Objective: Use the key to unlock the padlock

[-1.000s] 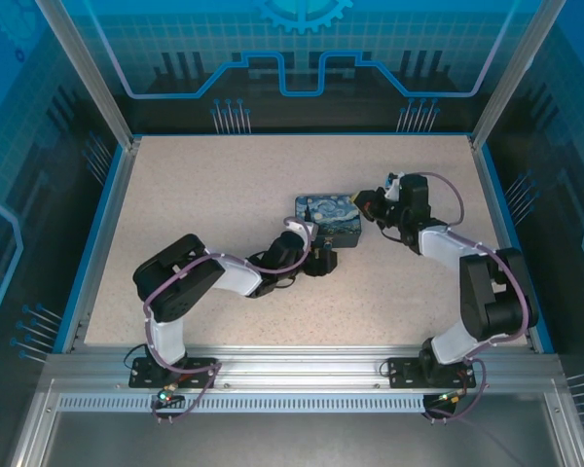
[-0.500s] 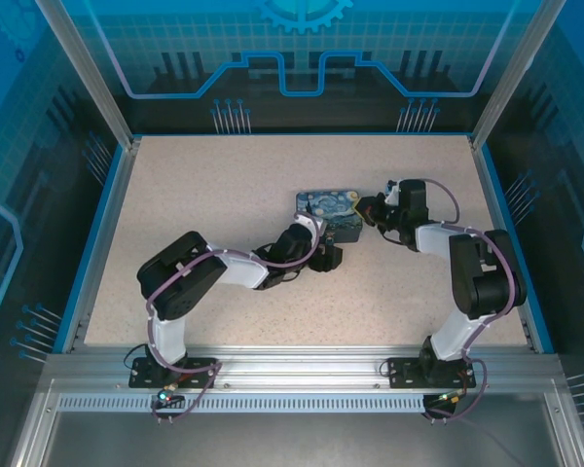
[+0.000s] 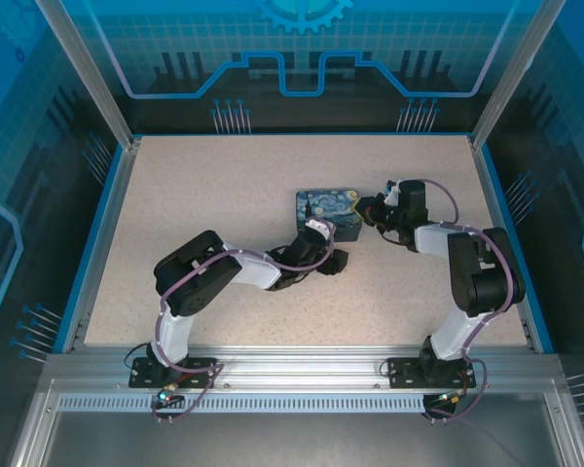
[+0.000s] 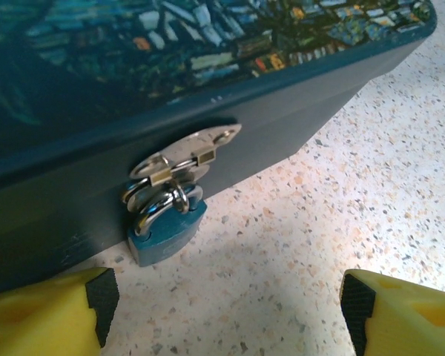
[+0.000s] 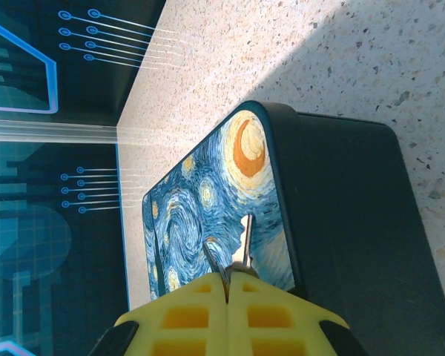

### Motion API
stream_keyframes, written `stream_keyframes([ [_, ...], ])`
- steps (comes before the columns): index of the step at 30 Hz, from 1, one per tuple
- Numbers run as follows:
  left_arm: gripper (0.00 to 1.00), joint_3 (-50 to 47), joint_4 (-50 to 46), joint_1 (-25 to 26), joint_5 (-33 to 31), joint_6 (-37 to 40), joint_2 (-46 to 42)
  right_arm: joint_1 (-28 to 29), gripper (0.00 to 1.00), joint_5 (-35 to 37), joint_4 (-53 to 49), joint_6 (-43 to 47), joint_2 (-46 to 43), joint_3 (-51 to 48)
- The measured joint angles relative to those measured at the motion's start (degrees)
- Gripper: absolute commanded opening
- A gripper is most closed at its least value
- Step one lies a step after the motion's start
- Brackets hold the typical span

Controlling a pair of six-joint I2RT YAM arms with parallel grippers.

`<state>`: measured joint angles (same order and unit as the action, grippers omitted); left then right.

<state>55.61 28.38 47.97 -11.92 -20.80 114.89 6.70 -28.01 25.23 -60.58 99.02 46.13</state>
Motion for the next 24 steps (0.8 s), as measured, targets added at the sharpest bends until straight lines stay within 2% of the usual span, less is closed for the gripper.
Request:
stream_keyframes([
  [6,0.82,3.6,0.4,0.0,-0.1,0.0,2.7,0.0,0.0,-0.8,1.3,0.0,0.7,0.0],
  [11,0.83,6.2,0.8,-0.9,4.9,-0.5,4.2,0.0,0.0,-1.0,2.2,0.0,1.1,0.0],
  [17,0.83,6.3,5.3,-3.8,12.0,-6.7,5.0,0.0,0.0,-1.1,3.0,0.1,1.9,0.5],
  [24,0.83,5.4,11.1,-5.7,14.8,-13.7,6.0,0.0,0.0,-1.5,3.4,0.1,2.5,0.9],
])
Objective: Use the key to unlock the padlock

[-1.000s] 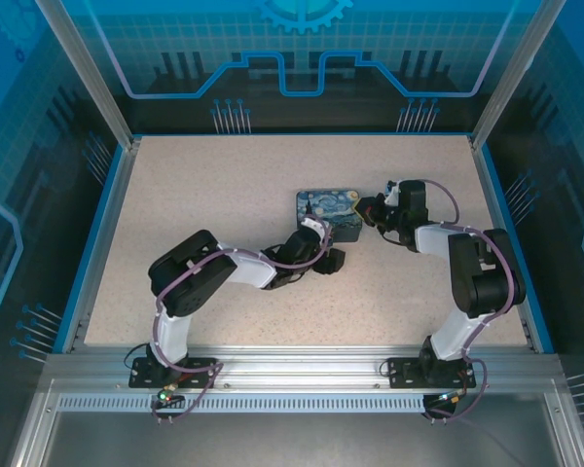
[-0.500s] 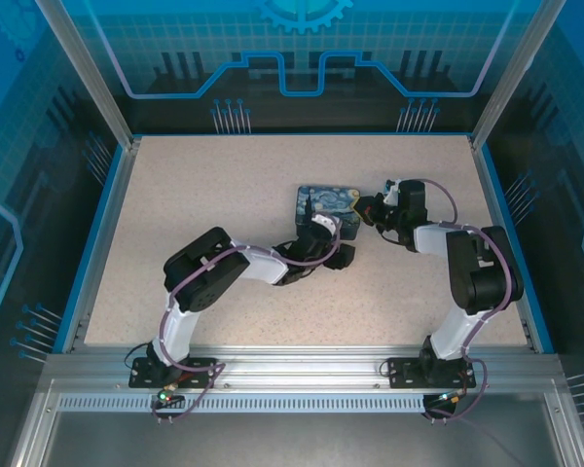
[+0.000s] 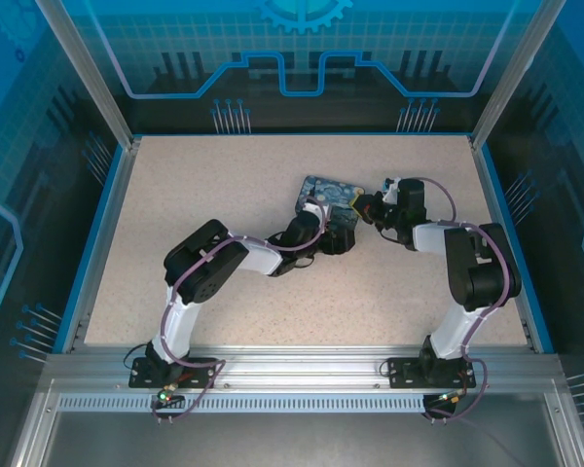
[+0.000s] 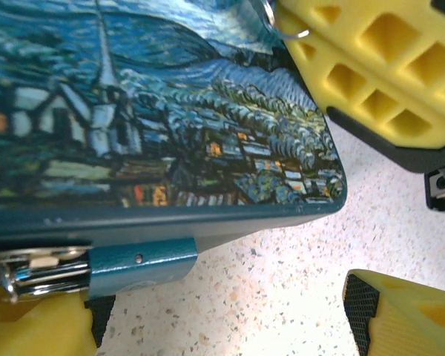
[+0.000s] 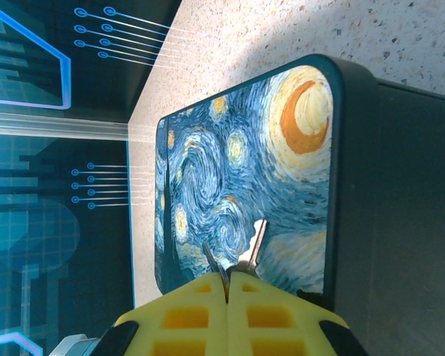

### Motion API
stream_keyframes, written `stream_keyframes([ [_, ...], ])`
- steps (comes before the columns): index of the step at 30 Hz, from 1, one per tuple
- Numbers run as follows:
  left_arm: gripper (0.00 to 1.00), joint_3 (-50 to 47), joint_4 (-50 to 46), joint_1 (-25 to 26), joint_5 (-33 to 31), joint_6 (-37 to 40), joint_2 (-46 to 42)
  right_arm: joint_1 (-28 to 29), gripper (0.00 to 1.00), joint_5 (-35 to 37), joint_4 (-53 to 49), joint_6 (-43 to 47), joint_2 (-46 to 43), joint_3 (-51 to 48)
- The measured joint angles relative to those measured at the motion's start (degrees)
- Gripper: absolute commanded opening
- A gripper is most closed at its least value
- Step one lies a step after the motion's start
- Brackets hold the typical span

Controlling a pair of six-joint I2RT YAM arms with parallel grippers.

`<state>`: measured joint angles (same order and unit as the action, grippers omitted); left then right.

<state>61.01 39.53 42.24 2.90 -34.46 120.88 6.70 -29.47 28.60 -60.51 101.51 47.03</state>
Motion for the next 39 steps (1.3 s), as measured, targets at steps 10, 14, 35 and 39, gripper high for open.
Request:
stream_keyframes([
  [10,0.82,-4.9,10.0,-1.1,-0.1,-6.0,0.2,0.0,0.0,-0.6,0.0,0.0,0.2,0.3],
  [14,0.82,-5.8,10.3,-1.5,-0.4,-6.2,-0.5,0.0,0.0,-0.6,-0.2,0.0,0.2,0.3],
  [35,0.82,-2.2,10.2,-0.1,-6.5,-9.1,2.0,-0.1,0.0,-0.5,0.2,0.2,0.7,0.7],
  [39,0.82,-2.4,13.3,-0.1,-7.1,-9.6,3.0,-0.3,0.0,-0.5,0.0,0.2,0.8,1.0],
])
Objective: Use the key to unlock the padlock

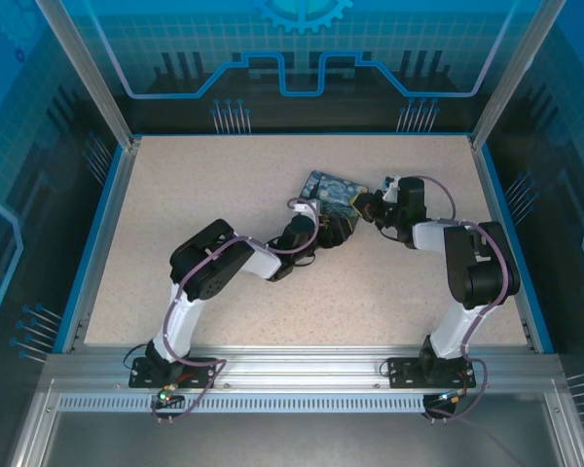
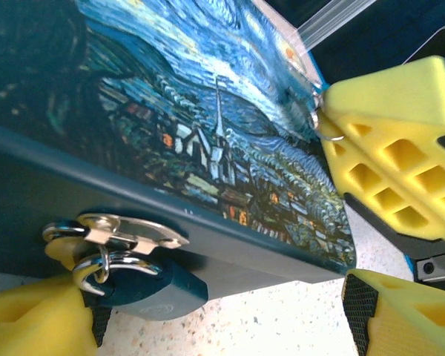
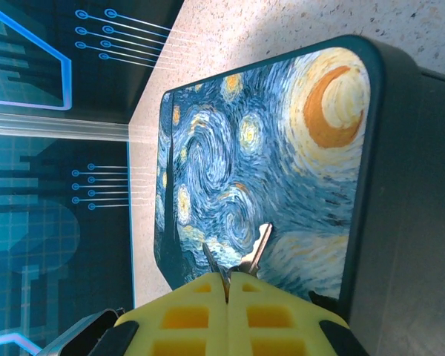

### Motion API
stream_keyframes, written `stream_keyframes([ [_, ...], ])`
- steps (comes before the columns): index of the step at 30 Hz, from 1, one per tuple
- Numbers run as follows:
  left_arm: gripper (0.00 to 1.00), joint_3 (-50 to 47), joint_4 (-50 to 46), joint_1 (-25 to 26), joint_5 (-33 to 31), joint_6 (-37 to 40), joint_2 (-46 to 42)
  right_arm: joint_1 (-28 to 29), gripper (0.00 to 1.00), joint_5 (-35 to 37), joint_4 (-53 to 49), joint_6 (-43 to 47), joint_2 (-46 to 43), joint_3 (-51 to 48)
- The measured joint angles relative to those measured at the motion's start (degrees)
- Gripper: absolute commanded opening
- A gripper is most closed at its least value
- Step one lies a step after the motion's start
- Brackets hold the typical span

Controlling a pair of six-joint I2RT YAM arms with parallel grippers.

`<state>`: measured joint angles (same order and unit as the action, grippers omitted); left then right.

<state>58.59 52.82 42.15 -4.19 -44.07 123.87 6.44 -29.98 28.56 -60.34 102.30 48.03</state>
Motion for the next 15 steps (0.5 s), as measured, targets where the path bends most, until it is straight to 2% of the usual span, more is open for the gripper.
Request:
stream_keyframes([
  [7,0.81,-3.5,8.5,0.0,0.1,-3.4,0.8,0.0,0.0,-0.1,-0.2,0.0,0.0,0.1],
  [15,0.77,-4.5,10.9,0.0,0.2,-5.8,1.0,0.0,0.0,-0.1,-1.1,0.2,0.0,0.5],
])
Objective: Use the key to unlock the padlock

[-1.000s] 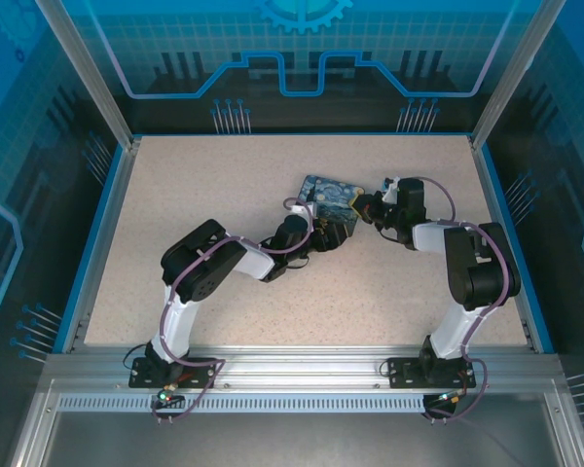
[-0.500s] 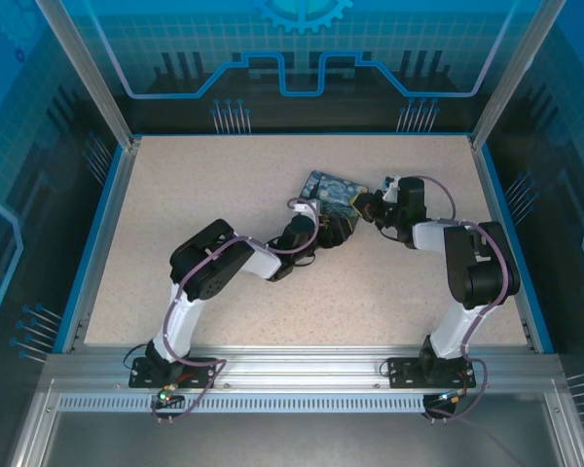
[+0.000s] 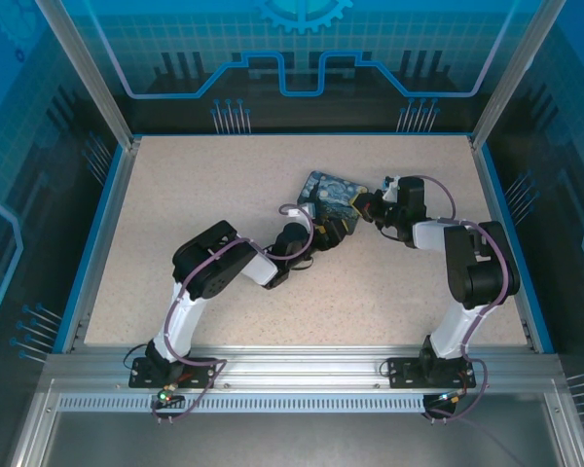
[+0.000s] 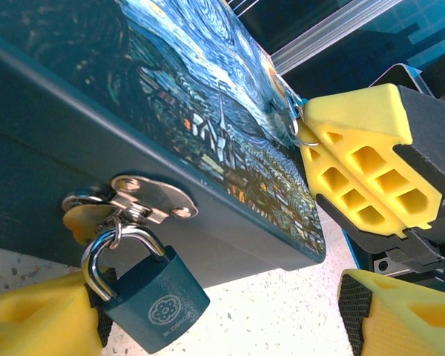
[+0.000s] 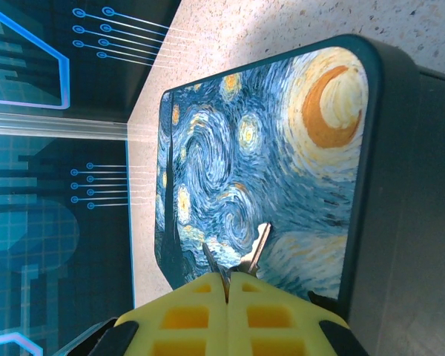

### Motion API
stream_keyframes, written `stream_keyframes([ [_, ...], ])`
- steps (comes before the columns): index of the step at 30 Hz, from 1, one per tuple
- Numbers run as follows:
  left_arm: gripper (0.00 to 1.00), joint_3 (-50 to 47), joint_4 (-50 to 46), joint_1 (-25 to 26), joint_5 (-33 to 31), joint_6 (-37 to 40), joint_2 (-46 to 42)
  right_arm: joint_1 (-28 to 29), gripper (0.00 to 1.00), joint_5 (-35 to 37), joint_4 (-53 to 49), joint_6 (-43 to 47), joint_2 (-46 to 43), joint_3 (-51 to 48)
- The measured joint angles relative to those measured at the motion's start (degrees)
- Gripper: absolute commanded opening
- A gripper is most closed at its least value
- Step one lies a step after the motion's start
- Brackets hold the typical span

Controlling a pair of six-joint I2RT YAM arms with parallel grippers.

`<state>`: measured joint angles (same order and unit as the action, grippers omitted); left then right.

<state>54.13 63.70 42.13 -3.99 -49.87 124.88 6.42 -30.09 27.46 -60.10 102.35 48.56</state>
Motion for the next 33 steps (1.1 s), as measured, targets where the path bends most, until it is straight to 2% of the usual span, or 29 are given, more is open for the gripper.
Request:
stream_keyframes([
  [11,0.61,-0.3,0.9,0.0,-0.3,-2.2,0.9,0.0,0.0,0.0,-0.8,0.0,0.0,0.3],
  [33,0.47,-1.6,3.4,-0.3,-3.9,-4.4,1.7,0.0,0.0,0.0,-1.0,0.2,0.0,0.4],
])
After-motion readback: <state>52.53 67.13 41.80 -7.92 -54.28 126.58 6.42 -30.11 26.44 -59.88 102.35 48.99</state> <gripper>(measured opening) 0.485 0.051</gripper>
